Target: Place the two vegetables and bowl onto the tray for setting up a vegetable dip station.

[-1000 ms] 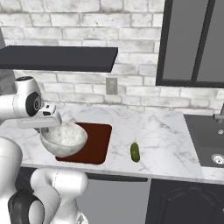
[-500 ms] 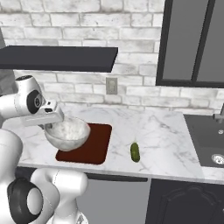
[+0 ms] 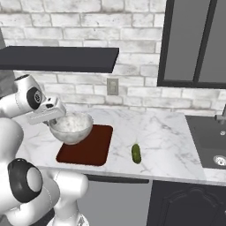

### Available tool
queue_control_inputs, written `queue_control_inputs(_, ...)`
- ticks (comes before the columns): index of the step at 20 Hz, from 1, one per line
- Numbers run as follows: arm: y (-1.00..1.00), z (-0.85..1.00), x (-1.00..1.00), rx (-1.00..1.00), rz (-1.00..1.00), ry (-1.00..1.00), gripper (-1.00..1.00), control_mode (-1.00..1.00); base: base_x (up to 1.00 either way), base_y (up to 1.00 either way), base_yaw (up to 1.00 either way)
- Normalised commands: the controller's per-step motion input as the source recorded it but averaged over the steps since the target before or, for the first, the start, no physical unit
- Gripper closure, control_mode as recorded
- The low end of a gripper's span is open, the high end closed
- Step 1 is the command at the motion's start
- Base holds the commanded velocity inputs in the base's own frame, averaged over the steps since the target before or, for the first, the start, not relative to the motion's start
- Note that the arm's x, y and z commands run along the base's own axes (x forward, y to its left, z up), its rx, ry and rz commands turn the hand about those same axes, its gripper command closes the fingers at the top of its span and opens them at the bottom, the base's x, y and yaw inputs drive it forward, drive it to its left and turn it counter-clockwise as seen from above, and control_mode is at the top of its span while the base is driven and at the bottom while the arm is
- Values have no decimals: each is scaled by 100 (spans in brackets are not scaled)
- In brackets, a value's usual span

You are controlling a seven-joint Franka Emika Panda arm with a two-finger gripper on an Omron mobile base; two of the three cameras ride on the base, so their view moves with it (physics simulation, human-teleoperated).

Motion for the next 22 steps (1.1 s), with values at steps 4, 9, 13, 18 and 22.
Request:
queue_control_inputs(4, 0, -10, 36, 0, 4, 0, 100, -100, 0, 0, 0)
queue_control_inputs(9, 0, -19, 32, 0, 8, -11, 100, -100, 0, 0, 0)
queue_control_inputs(13, 0, -22, 32, -1, 6, -11, 100, -100, 0, 0, 0)
queue_control_inputs(18, 0, -22, 28, 0, 3, -5, 100, -100, 0, 0, 0)
queue_control_inputs(22, 0, -17, 31, 0, 0, 0, 100, -100, 0, 0, 0)
